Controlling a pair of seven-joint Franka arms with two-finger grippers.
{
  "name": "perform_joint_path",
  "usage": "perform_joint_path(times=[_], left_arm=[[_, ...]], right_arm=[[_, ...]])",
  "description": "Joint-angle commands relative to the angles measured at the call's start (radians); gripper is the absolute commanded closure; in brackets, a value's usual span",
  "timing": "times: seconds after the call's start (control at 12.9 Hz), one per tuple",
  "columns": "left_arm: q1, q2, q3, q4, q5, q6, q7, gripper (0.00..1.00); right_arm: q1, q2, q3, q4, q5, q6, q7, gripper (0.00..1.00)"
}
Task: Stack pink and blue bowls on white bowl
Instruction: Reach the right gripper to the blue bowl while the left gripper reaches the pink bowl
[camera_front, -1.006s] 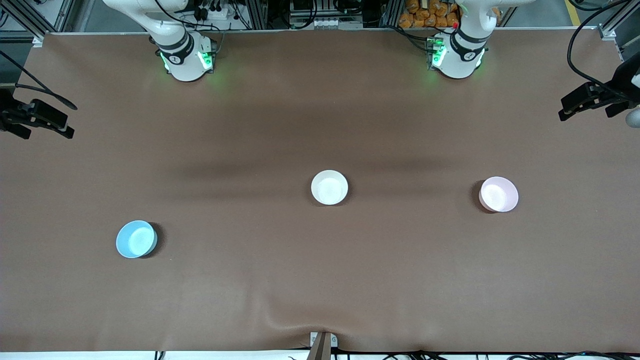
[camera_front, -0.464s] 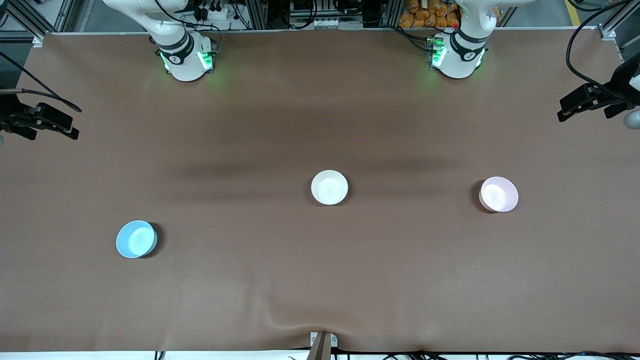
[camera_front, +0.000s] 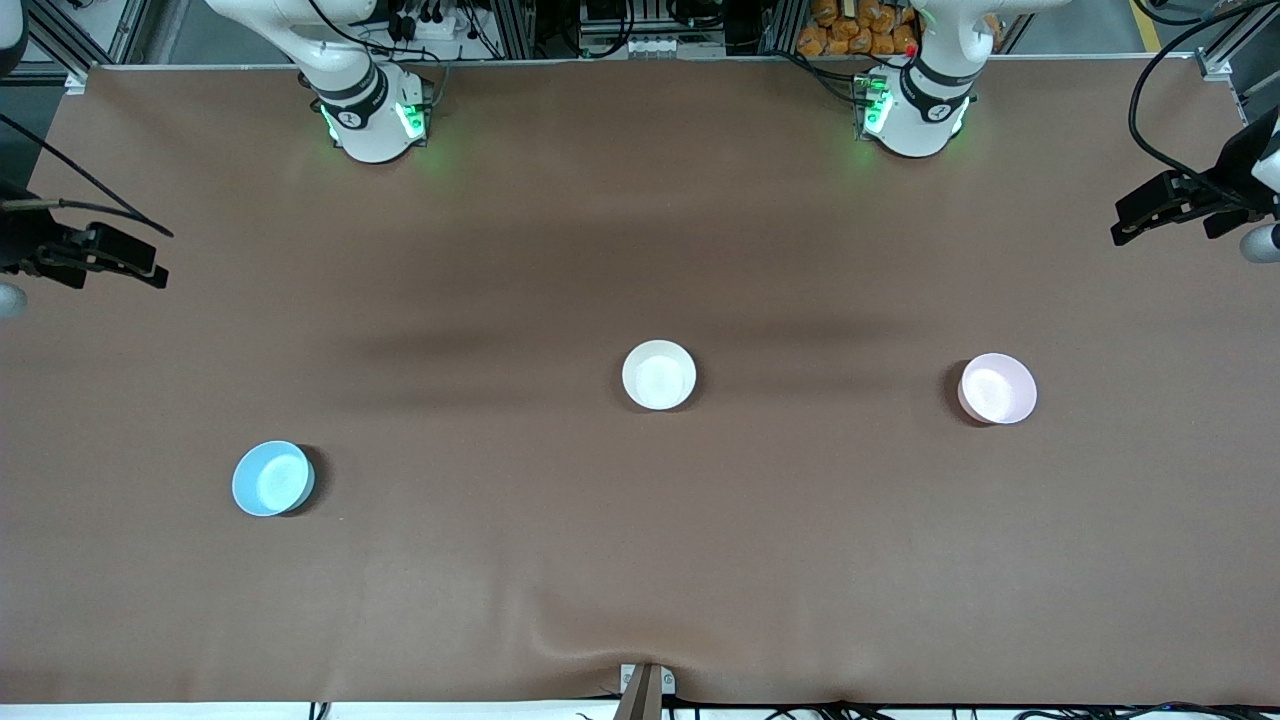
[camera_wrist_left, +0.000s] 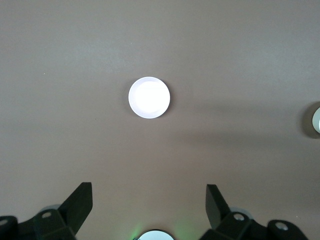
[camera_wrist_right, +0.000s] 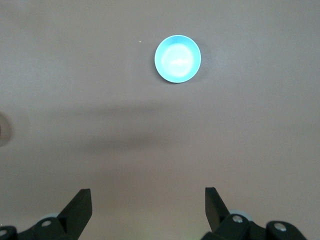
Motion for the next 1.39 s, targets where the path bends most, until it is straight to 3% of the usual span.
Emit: perform_joint_path(times=[0.0,0.39,0.77,1.16,1.31], left_arm=[[-0.004,-0.002,0.000,-0.007,0.006,0.006,0.007,0.00],[-0.006,-0.002,-0.001,-0.022,0.004,0.013,0.010,0.00],[-0.003,-0.004,0.000,-0.040,0.004,0.021,0.012,0.00],[0.005,-0.007,0.002,-0.096,0.004,0.078,0.012,0.00],[0.008,-0.005,0.004,-0.161,0.007,0.148,0.012,0.00]], right_arm=[[-0.055,0.046,0.010,0.005,0.003,0.018,-0.004,0.00],[-0.061,0.169,0.010,-0.019,0.001,0.124,-0.004,0.00],[-0.101,0.292,0.010,-0.050,-0.010,0.330,-0.004,0.00],[-0.113,0.437,0.010,-0.051,-0.008,0.509,0.006,0.00],[-0.136,0.492,0.010,-0.051,-0.005,0.577,0.032,0.00]])
